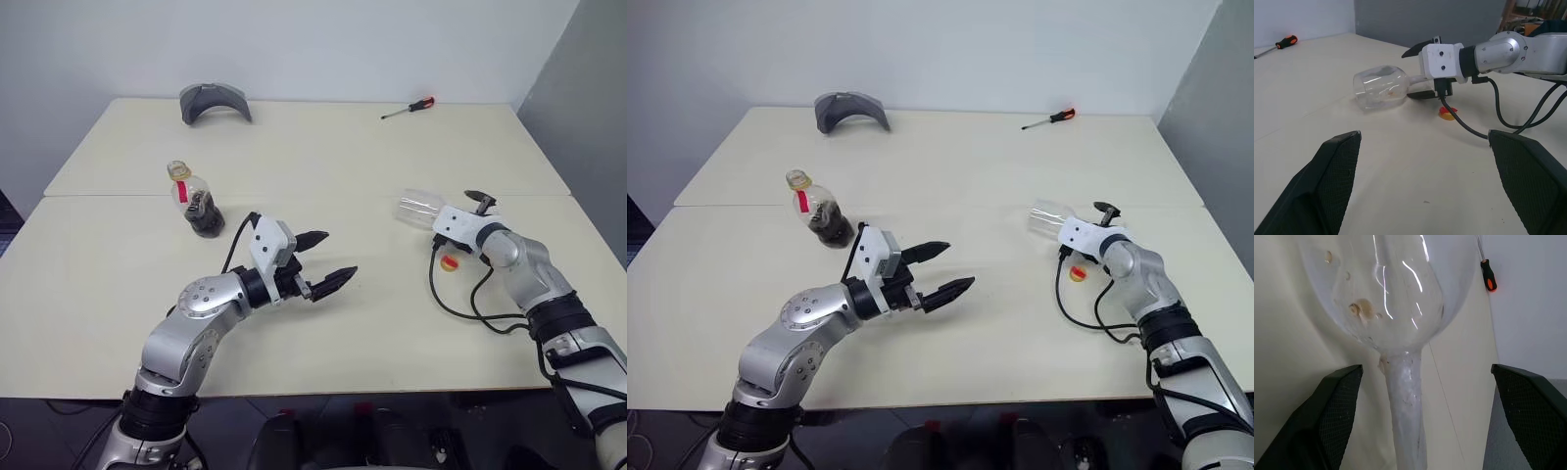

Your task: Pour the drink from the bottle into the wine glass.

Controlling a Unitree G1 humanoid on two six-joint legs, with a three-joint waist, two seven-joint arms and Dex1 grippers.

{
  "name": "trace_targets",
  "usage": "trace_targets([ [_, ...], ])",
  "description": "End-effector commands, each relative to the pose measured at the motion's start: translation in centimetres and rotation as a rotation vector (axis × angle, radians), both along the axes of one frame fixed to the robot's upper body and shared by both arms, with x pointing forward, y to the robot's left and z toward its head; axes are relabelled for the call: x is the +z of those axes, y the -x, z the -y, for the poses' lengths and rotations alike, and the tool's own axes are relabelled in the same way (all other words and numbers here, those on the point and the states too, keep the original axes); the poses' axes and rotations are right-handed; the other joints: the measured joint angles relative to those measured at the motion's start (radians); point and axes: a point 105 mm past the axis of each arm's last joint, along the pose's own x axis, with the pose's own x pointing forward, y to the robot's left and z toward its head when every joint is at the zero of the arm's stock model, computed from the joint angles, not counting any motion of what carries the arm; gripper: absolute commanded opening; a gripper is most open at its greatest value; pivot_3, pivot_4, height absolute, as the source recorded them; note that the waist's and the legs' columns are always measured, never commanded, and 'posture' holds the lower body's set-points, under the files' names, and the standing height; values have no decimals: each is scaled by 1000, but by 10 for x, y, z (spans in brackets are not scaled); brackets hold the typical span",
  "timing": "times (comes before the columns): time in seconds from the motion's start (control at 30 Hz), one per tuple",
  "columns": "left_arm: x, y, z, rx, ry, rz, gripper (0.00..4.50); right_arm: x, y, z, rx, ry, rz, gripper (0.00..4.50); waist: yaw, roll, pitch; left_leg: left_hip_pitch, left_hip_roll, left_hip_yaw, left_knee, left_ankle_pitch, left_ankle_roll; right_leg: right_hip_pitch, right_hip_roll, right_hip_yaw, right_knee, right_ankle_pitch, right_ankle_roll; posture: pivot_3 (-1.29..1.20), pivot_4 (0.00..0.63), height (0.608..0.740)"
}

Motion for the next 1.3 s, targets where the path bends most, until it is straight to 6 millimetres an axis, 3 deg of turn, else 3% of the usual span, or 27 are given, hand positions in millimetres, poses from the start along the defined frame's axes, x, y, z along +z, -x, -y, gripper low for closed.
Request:
trace_targets([
  [0.03,15,3,5,-15,20,60,4471,16,-3,-7,39,48,53,4500,0,0,0,0,0,0,0,0,0,0,0,0,0,0,0,0,150,740],
  [0.07,15,3,6,-15,23,61,4471,16,-2,-7,42,50,52,4500,0,0,0,0,0,0,0,0,0,0,0,0,0,0,0,0,150,740],
  [0.13,15,4,7,-15,26,61,4500,16,-2,-8,46,53,54,3925,-1,0,0,0,0,0,0,0,0,0,0,0,0,0,0,0,150,740],
  [0.5,11,9,7,-21,25,45,4500,21,-5,-11,53,82,78,246,-1,0,0,0,0,0,0,0,0,0,0,0,0,0,0,0,150,740],
  [0.67,7,13,3,-13,25,18,4500,38,-9,-21,86,97,133,188,-1,0,0,0,0,1,0,0,0,-1,-1,1,0,0,0,0,150,740],
  [0.8,5,15,-6,22,51,-25,4500,54,-12,-46,152,-5,188,188,-3,0,0,1,1,1,0,0,0,-1,-1,3,0,0,0,0,150,740],
  [0.93,-2,17,-25,149,99,-74,4500,70,-7,-101,281,-425,200,188,-11,0,0,3,2,1,-1,0,0,-1,0,6,0,0,-1,0,150,740],
  [1.07,-11,28,-41,263,95,-99,4500,69,2,-145,363,-847,86,188,-25,1,0,6,2,1,-2,0,0,-1,1,11,2,-1,-2,0,150,740],
  [1.3,-24,59,-68,435,112,-137,4500,65,13,-200,440,-1174,-44,188,-16,0,0,6,1,2,-3,-3,-3,0,-1,10,2,-1,-2,0,150,740],
])
